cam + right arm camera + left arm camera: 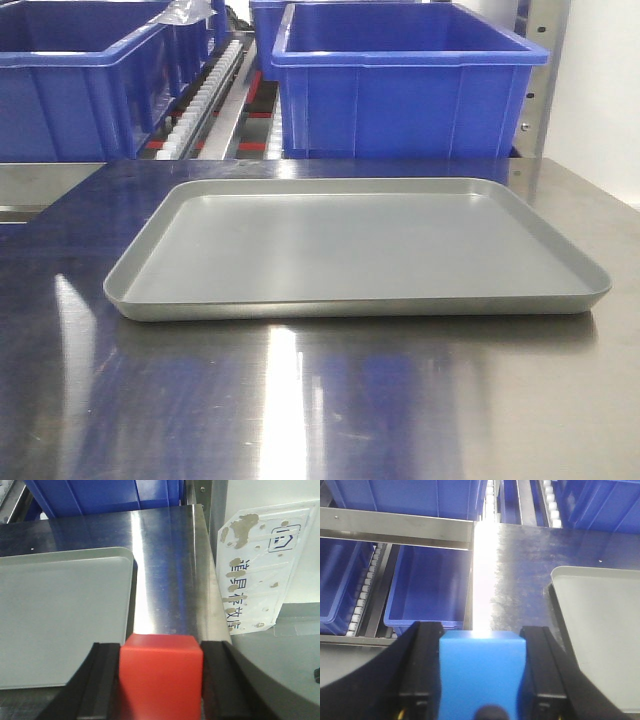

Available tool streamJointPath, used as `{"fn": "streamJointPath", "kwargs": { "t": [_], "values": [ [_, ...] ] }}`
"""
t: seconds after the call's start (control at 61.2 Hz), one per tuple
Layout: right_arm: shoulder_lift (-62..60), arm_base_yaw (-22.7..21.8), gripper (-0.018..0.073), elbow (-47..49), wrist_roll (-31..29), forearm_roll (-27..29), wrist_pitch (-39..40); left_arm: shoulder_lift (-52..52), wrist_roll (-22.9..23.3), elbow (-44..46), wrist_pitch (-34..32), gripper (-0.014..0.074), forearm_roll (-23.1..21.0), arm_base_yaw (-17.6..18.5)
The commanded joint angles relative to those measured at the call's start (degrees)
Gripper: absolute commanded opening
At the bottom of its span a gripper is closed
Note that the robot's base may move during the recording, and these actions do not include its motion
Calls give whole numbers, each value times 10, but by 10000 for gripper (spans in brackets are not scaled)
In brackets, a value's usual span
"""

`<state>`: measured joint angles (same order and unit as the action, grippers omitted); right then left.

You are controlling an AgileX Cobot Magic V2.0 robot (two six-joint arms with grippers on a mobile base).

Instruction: Sort and place red and blue blocks on shelf

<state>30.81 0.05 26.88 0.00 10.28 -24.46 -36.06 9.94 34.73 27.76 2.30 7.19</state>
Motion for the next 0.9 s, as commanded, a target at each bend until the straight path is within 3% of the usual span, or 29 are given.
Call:
{"fn": "streamJointPath", "kwargs": {
  "t": [0.0,0.883],
  "values": [
    [0,-3,58,17,-4,4,45,3,5,17,-48,135,1,2],
    [0,-3,58,17,-4,4,45,3,5,17,-48,135,1,2]
  ]
}}
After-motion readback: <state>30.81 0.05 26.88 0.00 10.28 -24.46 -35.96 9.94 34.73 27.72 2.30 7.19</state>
